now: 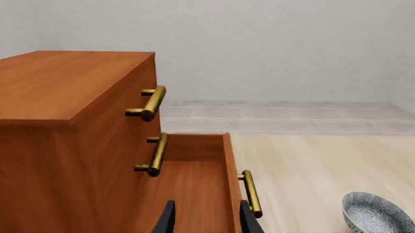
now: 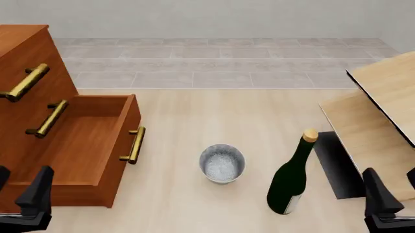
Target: Put the bowl on top of the cabinet.
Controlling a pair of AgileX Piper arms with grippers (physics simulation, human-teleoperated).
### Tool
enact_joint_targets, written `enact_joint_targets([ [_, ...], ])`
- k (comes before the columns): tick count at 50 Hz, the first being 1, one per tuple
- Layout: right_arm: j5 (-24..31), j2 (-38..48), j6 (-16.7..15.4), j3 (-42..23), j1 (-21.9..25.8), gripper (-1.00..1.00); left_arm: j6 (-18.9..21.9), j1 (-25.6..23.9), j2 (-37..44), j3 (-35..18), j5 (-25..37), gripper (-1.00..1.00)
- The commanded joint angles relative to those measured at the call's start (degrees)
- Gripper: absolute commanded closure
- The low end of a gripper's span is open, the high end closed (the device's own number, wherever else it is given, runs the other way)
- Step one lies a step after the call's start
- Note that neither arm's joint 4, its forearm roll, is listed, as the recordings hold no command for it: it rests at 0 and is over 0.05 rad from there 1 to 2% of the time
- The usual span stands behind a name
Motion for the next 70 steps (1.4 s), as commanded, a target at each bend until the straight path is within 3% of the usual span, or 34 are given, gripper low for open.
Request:
enact_joint_targets([
  [1, 0.9, -0.5, -0.1, -0.3, -0.1, -1.00, 0.6, 0.1, -2.6, -0.2, 3.1, -1.00],
  [18, 1.0, -0.5, 0.1, -0.3, 0.1, -1.00, 0.3, -0.8, -0.6, -3.1, 3.3, -1.00],
  [20, 0.9, -0.6, -0.1, -0.2, 0.3, -1.00, 1.5, -2.2, 2.4, -3.8, 2.7, -1.00],
  [22, 0.9, -0.6, -0.1, -0.3, 0.5, -1.00, -0.3, -2.9, 4.1, -5.4, 3.2, -1.00],
  [24, 0.8, -0.5, -0.1, -0.2, 0.5, -1.00, 0.8, -3.5, 5.5, -6.6, 3.3, -1.00],
  [29, 0.9, -0.5, -0.1, -0.2, 0.6, -1.00, -0.9, -6.8, 13.5, -10.7, 3.4, -1.00],
  [30, 0.9, -0.5, -0.1, -0.2, 0.6, -1.00, 2.2, -7.7, 16.3, -11.6, 3.1, -1.00],
  [32, 0.9, -0.4, -0.1, -0.2, 0.7, -1.00, 3.0, -8.6, 16.6, -12.3, 3.4, -1.00],
  [33, 0.9, -0.5, -0.2, -0.2, 0.7, -1.00, 1.4, -8.8, 18.0, -13.3, 3.7, -1.00],
  [39, 0.9, -0.4, -0.5, -0.4, 0.9, -1.00, 0.5, -15.4, 24.8, -21.9, 9.9, -1.00],
  [42, 1.0, -0.3, -0.6, -0.4, 1.0, -1.00, -2.1, -16.8, 27.6, -24.6, 12.1, -1.00],
  [50, 0.6, -0.1, -1.3, 0.0, 1.2, -1.00, -0.5, -21.7, 34.5, -35.9, 20.7, -1.00],
  [55, 0.4, 0.2, -1.7, -0.1, 1.4, -1.00, 0.0, -25.7, 39.4, -39.2, 24.7, -1.00],
  [57, 0.5, 0.1, -1.8, -0.1, 1.4, -1.00, -2.4, -27.3, 42.0, -40.5, 26.7, -1.00],
  [59, 0.6, 0.1, -1.8, -0.2, 1.4, -1.00, -1.4, -28.1, 42.3, -40.9, 27.1, -1.00],
  [61, 0.6, 0.0, -1.7, -0.2, 1.3, -1.00, -4.0, -28.9, 44.0, -42.2, 28.7, -1.00],
  [64, 0.8, -0.2, -1.7, -0.3, 1.2, -1.00, -7.0, -28.7, 47.1, -43.5, 30.4, -1.00],
  [66, 0.7, -0.3, -1.6, -0.2, 1.2, -1.00, -4.0, -27.0, 49.5, -44.4, 31.5, -1.00],
  [70, 1.0, -0.4, -1.5, -0.5, 1.1, -1.00, -6.8, -27.6, 50.7, -45.7, 31.8, -1.00],
])
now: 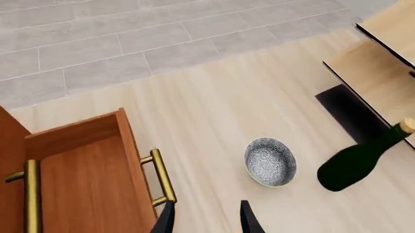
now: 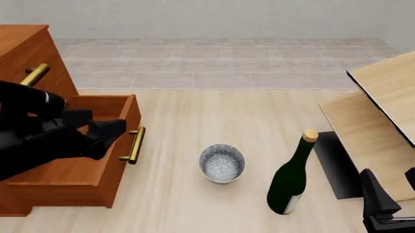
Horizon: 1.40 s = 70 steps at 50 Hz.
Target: Put the bowl on top of the cabinet.
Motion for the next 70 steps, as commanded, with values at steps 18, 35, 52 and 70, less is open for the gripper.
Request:
enact_joint_targets([
  [18, -0.2, -0.4, 0.5, -0.1, -0.1, -1.00, -7.2, 0.5, 19.5, -14.5, 4.0, -1.00],
  [35, -0.7, 0.1, 0.5, 0.0, 0.4, -1.00, -10.5, -2.4, 27.5, -13.6, -2.6, -1.00],
  [52, -0.5, -0.4, 0.3, 0.1, 0.4, -1.00, -12.2, -3.7, 31.4, -15.3, -5.8, -1.00],
  [70, -0.5, -0.5, 0.6, -0.1, 0.1, -1.00, -16.2, -4.8, 35.8, -14.0, -9.5, -1.00],
])
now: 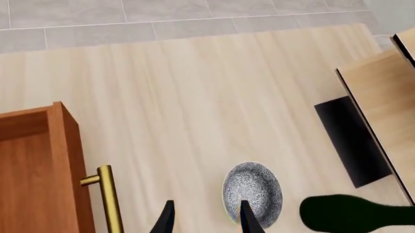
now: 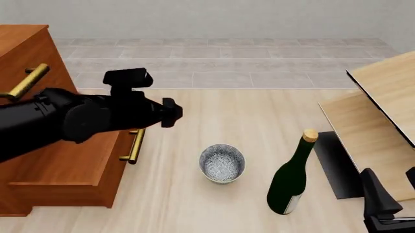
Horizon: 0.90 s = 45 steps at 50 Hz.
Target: Put the bowl on top of the cabinet.
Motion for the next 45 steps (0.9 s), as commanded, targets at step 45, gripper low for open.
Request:
enact_joint_targets([
  [45, -0.5, -0.2, 0.4, 0.0, -0.3, -1.00, -10.1, -3.4, 14.0, 1.1, -10.5, -1.00],
])
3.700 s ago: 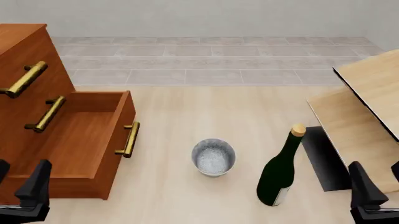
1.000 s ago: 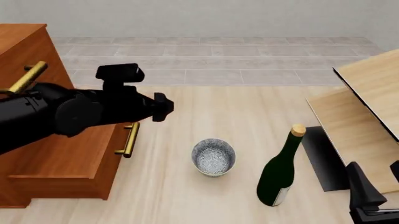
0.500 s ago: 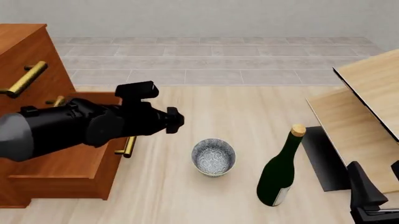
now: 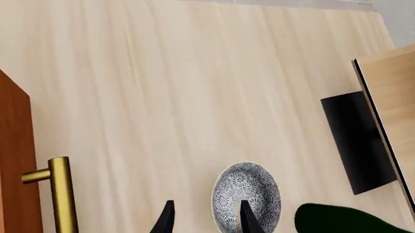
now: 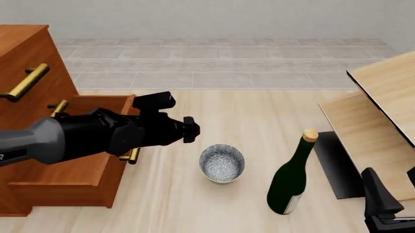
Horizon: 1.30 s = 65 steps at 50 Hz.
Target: Put the bowl on top of the cabinet.
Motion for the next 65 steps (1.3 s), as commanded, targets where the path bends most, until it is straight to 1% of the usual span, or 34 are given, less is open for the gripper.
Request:
enact_joint_targets([
  [1, 0.0, 0.0, 0.1, -0.1, -0.1, -1.00, -1.0, 0.0, 2.2, -0.1, -2.1, -1.00],
  [10, -0.2, -0.1, 0.2, 0.0, -0.2, -1.00, -2.0, 0.2, 3.7, 0.3, -3.0, -1.00],
  [20, -0.2, -0.1, 0.4, -0.1, -0.4, -1.00, -4.4, -1.5, 6.1, 0.7, -4.7, -1.00],
  [31, -0.4, -0.1, 0.7, -0.1, -0.6, -1.00, -4.7, -1.3, 8.2, 0.5, -6.0, -1.00],
  [32, -0.4, -0.1, 0.7, -0.1, -0.6, -1.00, -5.3, -1.7, 8.6, 0.5, -6.3, -1.00],
  [35, -0.4, -0.1, 0.8, -0.1, -0.6, -1.00, -5.5, -1.9, 9.0, 0.8, -6.7, -1.00],
  [43, -0.3, -0.1, 0.9, -0.2, -0.6, -1.00, -5.4, -1.7, 10.0, 0.9, -7.2, -1.00],
  [45, -0.3, -0.1, 0.9, -0.2, -0.7, -1.00, -6.1, -2.2, 10.5, 1.0, -7.5, -1.00],
  [53, -0.4, -0.1, 0.8, -0.1, -0.6, -1.00, -6.2, -2.3, 11.0, 1.4, -8.1, -1.00],
  [65, -0.5, -0.1, 0.7, -0.1, -0.7, -1.00, -7.0, -4.1, 11.9, 2.2, -9.3, -1.00],
])
